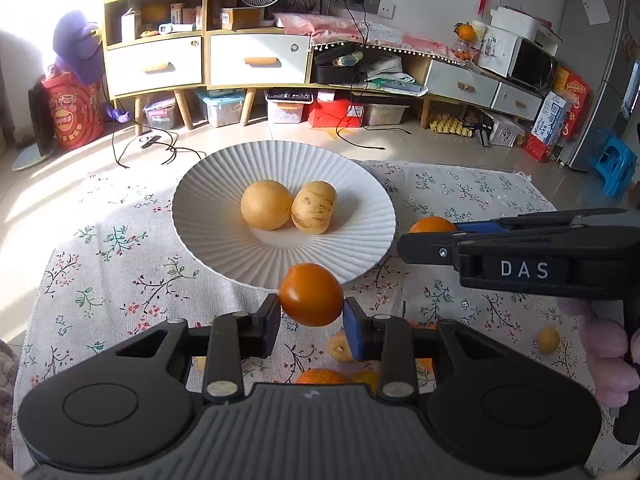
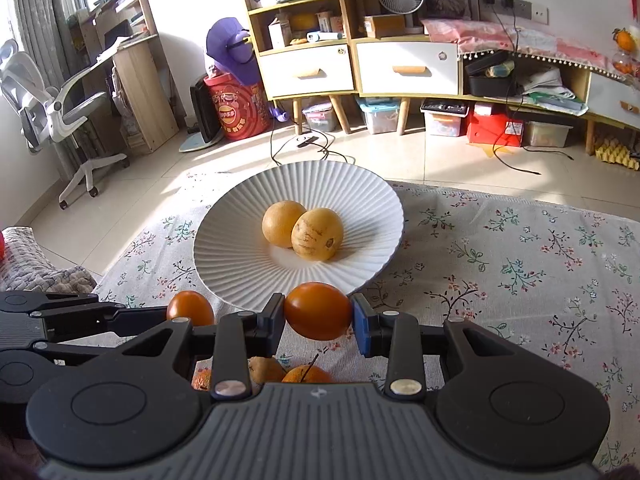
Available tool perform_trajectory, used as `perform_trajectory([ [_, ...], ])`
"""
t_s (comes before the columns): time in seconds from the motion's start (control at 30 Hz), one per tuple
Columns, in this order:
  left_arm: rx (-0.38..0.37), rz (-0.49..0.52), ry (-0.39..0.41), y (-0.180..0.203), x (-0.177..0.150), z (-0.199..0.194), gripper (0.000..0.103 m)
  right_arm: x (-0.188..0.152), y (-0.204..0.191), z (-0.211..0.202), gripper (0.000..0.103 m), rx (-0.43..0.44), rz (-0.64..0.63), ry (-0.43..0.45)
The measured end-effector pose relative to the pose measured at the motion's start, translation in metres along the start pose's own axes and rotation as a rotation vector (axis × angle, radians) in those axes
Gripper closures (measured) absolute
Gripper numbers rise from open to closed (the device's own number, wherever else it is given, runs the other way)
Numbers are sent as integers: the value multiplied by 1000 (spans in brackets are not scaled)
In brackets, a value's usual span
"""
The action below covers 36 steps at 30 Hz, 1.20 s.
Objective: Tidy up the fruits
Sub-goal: 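Carry both oranges to the bowl beside the yellow fruits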
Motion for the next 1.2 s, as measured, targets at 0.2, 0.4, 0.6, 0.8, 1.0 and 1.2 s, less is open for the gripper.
perform_trajectory([
  [0.2, -1, 22, 20, -4, 13, 24, 81, 11, 15, 19, 71, 17, 13, 6],
  [0.4, -17, 44, 13, -6, 16, 44, 81, 12, 17, 36, 71, 39, 5, -8],
  [0.6, -26, 84, 16, -6, 15, 53, 81, 10, 11, 50, 71, 63, 0, -19],
  [0.8, -32, 103, 21, -10, 17, 59, 81, 10, 15, 59, 71, 60, 18, -27],
  [1.0, -45, 118, 42, -6, 21, 67, 81, 13, 18, 64, 71, 44, 27, -16],
  [1.2, -58, 133, 63, -3, 21, 68, 80, 16, 20, 66, 71, 37, 42, -12],
])
Point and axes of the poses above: each gripper's, at about its wrist camera, not at the fingertips, and z roughly the way its jaws point, y to its right, x to its top, the point moved 8 cm from there along z, roughly the way its jaws point, and after that the axes turned 12 degrees about x, right-handed, at the moved point
